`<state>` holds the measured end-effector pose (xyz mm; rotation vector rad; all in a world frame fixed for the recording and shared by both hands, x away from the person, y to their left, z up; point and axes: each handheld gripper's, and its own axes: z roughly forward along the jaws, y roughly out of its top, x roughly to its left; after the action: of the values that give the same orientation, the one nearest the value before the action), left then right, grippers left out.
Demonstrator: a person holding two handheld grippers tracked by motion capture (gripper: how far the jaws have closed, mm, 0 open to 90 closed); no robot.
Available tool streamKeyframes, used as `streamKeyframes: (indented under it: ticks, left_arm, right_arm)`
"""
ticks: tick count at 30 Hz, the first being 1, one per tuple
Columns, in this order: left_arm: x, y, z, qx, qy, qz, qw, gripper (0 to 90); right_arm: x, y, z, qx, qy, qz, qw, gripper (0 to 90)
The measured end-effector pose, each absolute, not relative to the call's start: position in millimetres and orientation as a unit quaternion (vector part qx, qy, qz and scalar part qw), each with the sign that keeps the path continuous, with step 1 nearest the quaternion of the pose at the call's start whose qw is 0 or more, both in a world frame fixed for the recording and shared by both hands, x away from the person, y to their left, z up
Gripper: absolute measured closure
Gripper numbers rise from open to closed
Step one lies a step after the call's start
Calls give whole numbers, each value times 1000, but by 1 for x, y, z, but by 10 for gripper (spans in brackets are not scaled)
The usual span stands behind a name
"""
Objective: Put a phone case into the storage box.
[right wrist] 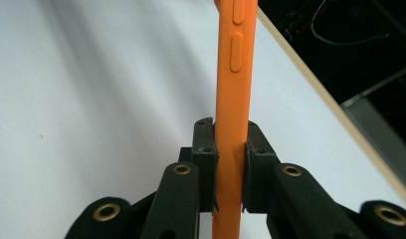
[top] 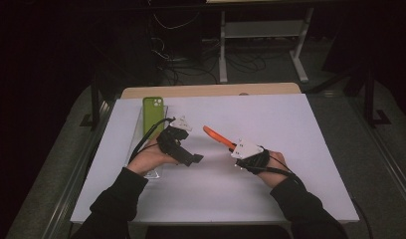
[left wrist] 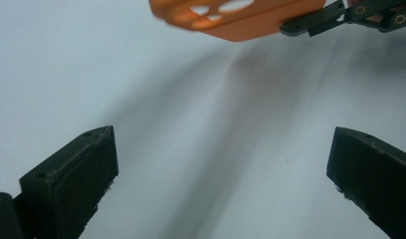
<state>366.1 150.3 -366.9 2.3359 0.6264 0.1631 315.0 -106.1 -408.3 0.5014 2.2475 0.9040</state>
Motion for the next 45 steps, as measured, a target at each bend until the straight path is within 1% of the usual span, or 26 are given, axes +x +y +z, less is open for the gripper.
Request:
streamKeyframes:
  ticks: [4, 7, 16, 21, 26, 32, 39, 42, 45]
  left_arm:
    - [366, 150, -368, 902, 245, 63, 349, 0]
    - [366, 150, -368, 903, 245, 67, 347, 0]
    - [366, 150, -368, 884, 273, 66, 375, 0]
    - [368, 152, -366, 876, 280, 71, 387, 0]
    - [369, 151, -364, 864, 295, 67, 402, 0]
    - [370, 149, -360, 841, 310, 61, 440, 0]
    - [369, 142, -357, 830, 309, 64, 459, 0]
    - [370, 140, -355, 828, 302, 69, 467, 0]
    - [369, 135, -355, 820, 308, 67, 478, 0]
  right_arm:
    - [319, -110, -406, 227, 852, 368, 295, 781]
    - [323, -115, -405, 251, 849, 386, 260, 781]
    - [335, -127, -407, 333, 819, 439, 161, 782]
    - [337, -131, -408, 360, 804, 457, 127, 783]
    - [335, -131, -405, 363, 798, 465, 126, 783]
    - [332, -125, -402, 360, 792, 477, 126, 784]
    - [330, -115, -402, 355, 789, 487, 118, 784]
    - [328, -110, -402, 359, 786, 491, 109, 784]
    - [326, -106, -403, 355, 786, 495, 103, 785]
